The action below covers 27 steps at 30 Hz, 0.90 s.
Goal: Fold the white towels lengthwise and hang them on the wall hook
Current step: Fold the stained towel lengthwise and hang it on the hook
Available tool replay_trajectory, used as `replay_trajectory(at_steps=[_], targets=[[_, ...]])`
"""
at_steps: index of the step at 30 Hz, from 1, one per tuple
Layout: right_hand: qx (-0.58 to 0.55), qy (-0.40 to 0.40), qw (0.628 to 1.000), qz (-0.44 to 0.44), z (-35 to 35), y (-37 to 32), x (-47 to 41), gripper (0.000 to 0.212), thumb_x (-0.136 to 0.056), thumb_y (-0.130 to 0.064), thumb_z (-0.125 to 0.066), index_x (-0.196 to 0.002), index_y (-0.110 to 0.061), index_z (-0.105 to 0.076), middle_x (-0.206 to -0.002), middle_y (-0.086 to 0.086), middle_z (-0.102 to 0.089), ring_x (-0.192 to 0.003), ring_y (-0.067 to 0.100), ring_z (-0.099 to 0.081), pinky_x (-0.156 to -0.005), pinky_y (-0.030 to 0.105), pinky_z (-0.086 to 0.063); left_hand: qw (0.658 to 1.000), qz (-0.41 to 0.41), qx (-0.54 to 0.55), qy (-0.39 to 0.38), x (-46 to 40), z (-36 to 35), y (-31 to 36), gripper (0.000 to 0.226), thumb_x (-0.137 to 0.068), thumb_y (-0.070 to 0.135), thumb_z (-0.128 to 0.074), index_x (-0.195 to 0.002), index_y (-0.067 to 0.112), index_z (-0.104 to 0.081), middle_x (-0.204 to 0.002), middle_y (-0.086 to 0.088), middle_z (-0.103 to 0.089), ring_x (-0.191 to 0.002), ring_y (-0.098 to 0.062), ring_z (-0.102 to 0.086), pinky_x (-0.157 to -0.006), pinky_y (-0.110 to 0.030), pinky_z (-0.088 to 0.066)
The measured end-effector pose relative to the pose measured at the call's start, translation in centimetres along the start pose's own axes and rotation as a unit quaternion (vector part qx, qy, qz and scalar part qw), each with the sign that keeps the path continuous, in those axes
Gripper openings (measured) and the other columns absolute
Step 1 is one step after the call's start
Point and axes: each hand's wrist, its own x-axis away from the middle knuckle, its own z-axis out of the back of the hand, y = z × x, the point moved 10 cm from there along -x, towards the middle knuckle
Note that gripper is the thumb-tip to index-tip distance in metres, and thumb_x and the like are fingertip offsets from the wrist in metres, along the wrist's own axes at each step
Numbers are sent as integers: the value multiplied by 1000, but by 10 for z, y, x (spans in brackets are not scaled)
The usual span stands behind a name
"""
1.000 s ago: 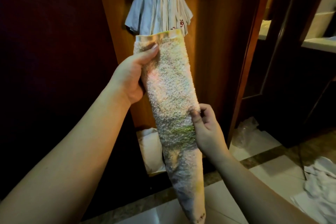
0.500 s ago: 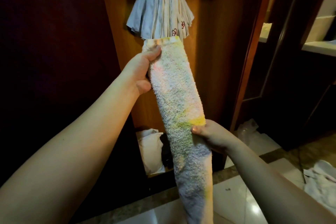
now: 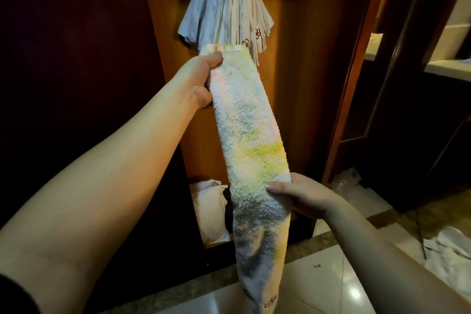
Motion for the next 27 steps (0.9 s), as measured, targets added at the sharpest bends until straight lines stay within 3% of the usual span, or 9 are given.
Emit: replay_trajectory(at_steps=[2,7,10,14,17,20,22,24,27], targets=[[-24,3,1000,13,0,-1,0,91,-47,-57,-93,-116,-6,-64,-117,14,-71,-110,32,-67,-96,41,-53,1000,-3,-5,14,-8,3,2,16,-100,13,-56,-111,3,-64,-82,-15,-76,-69,-29,-75,-53,-40,-58],[-30,-45,998,-32,-7,14,3,98,-38,-50,-98,-118,-9,-60,-110,9,-74,-103,27,-69,-93,42,-55,999,6,-17,27,-27,8,1,15,-100,12,-56,-109,3,-63,-88,-16,-75,-73,-30,-73,-53,-43,-57],[-41,-105,990,-86,-15,21,11,90,-38,-36,-98,-114,-8,-59,-99,3,-76,-92,18,-72,-79,30,-56,999,12,-23,44,-36,12,-4,21,-101,12,-56,-118,2,-61,-97,-16,-72,-80,-30,-71,-56,-46,-55],[-32,-123,987,-97,-16,16,18,64,-56,-24,-80,-115,-7,-59,-99,2,-76,-94,16,-72,-81,29,-56,997,27,-44,64,-47,18,-16,24,-100,16,-58,-119,2,-61,-101,-15,-71,-82,-29,-68,-60,-47,-52],[-87,-109,987,-84,-8,8,21,68,-43,-29,-95,-102,-4,-73,-94,8,-76,-87,20,-73,-81,33,-57,992,66,-54,95,-57,33,-34,20,-98,23,-63,-104,5,-63,-100,-12,-71,-89,-29,-69,-74,-46,-56],[-118,-104,987,-32,-5,-9,28,46,-33,-45,-97,-65,-17,-80,-68,-3,-73,-66,5,-71,-66,20,-55,990,89,-59,88,-66,43,-55,32,-103,27,-54,-125,4,-59,-127,-13,-66,-116,-29,-64,-94,-43,-50],[-180,-96,979,-13,-1,-14,28,50,-37,-37,-97,-79,-14,-82,-81,3,-76,-76,14,-73,-75,28,-57,988,101,-81,82,-72,51,-72,39,-106,28,-47,-135,2,-53,-134,-13,-62,-124,-28,-59,-97,-41,-47],[-212,-77,974,-3,5,-18,23,66,-39,-29,-98,-98,-8,-80,-97,12,-75,-87,25,-73,-84,39,-57,983,124,-103,94,-75,67,-93,36,-106,32,-48,-129,5,-56,-117,-12,-70,-110,-25,-67,-84,-40,-53],[-231,-61,970,42,3,-42,18,68,-41,-22,-97,-104,-5,-77,-100,15,-75,-90,27,-74,-77,39,-60,977,163,-101,97,-72,87,-127,39,-101,44,-53,-117,10,-63,-79,-11,-75,-68,-25,-74,-53,-39,-58]])
